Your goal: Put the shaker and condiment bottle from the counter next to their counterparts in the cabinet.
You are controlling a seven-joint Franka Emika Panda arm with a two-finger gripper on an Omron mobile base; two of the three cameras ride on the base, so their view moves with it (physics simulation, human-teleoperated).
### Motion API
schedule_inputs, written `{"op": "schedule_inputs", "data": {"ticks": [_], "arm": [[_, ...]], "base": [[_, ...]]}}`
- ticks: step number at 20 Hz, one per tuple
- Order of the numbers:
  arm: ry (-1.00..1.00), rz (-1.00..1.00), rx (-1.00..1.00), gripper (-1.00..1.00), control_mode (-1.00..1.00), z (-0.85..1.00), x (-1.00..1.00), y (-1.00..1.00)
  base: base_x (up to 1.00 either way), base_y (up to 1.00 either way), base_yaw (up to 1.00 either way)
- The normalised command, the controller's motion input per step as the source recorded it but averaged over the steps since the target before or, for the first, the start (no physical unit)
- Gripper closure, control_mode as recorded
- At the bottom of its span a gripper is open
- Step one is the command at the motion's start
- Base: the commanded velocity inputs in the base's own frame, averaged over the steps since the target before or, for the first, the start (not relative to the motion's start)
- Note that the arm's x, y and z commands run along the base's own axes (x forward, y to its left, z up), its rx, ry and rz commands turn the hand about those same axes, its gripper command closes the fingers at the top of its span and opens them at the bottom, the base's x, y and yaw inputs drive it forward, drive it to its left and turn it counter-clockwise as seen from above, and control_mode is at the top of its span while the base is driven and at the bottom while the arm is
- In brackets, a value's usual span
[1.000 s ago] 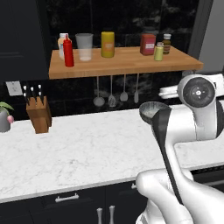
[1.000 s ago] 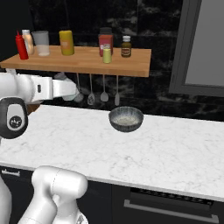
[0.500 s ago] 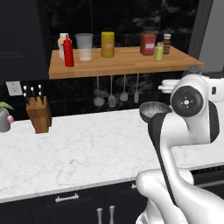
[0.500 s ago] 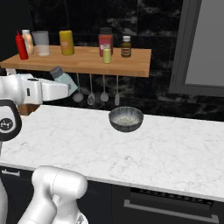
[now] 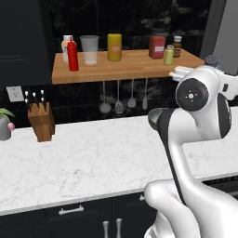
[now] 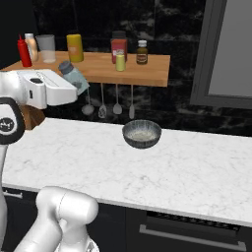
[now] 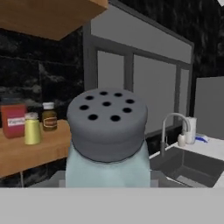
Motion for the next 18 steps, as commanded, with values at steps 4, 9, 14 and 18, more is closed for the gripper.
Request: {"op": "schedule_inputs", "data": {"ticks": [4, 9, 14, 18], "arm": [[-0.01, -0.01, 0.23, 1.0, -1.0, 0.53, 0.0, 0.01], [-0.05, 0.0, 0.14, 1.0, -1.0, 0.19, 0.0, 0.16], [-0.02, 0.0, 0.09, 1.0, -1.0, -0.12, 0.04, 0.37], [-0.02, 0.0, 0.11, 1.0, -1.0, -0.27, 0.03, 0.27]], "base": [[0.0, 0.0, 0.0], [0.0, 0.0, 0.0], [0.0, 0.0, 0.0], [0.0, 0.0, 0.0]]}}
